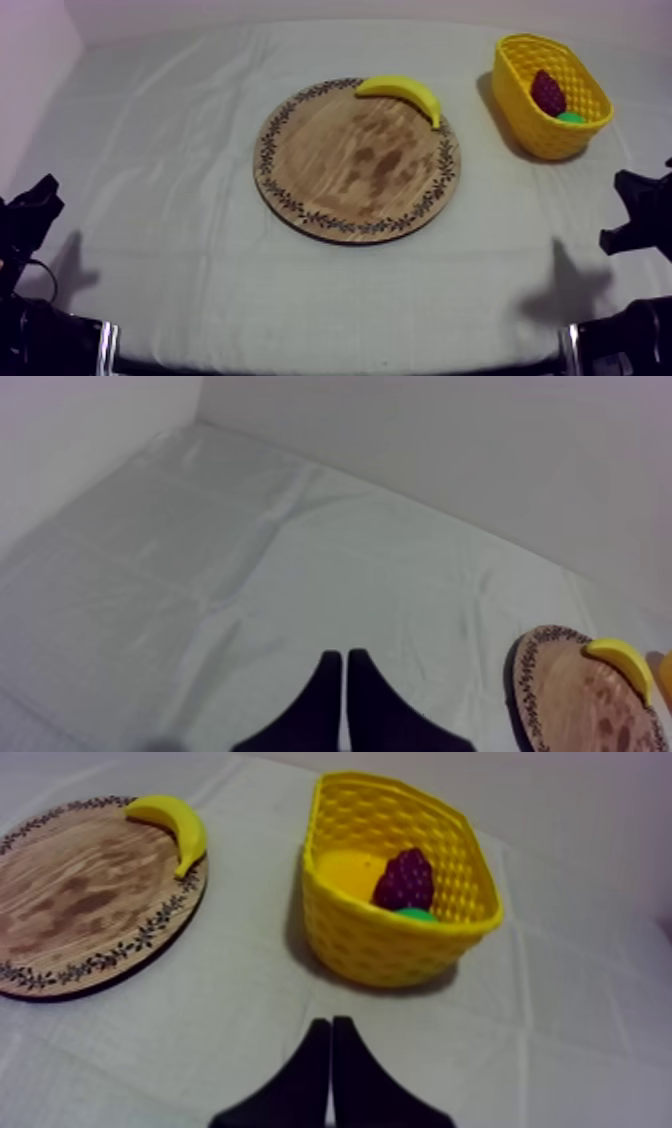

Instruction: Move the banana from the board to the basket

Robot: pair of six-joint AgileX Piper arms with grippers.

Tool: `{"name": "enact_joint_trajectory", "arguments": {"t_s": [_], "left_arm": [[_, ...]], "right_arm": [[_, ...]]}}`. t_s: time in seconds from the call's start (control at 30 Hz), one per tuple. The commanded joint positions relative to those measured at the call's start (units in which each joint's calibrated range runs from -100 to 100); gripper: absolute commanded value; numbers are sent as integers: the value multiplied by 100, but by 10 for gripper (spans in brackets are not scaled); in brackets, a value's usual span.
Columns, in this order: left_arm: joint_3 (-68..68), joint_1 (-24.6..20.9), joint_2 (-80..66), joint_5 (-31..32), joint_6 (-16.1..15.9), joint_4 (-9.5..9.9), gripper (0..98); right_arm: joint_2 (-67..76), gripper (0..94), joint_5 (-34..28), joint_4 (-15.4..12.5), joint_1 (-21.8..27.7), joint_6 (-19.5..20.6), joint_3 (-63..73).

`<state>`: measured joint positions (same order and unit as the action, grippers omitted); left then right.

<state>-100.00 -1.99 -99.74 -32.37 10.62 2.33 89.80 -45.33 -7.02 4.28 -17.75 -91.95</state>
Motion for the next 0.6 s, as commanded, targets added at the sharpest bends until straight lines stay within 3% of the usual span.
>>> {"name": "enact_joint_trajectory", "arguments": {"t_s": [0.0,0.33,0.57], "left_arm": [[0,0,0,4,1,-1,1],[0,0,0,4,1,-1,1],[0,0,0,4,1,-1,1]], "right_arm": [[-465,6,92,2,-43,-145,307],[-2051,6,230,356,-541,-123,1891],[-3458,6,109,371,-754,-292,3194]]}}
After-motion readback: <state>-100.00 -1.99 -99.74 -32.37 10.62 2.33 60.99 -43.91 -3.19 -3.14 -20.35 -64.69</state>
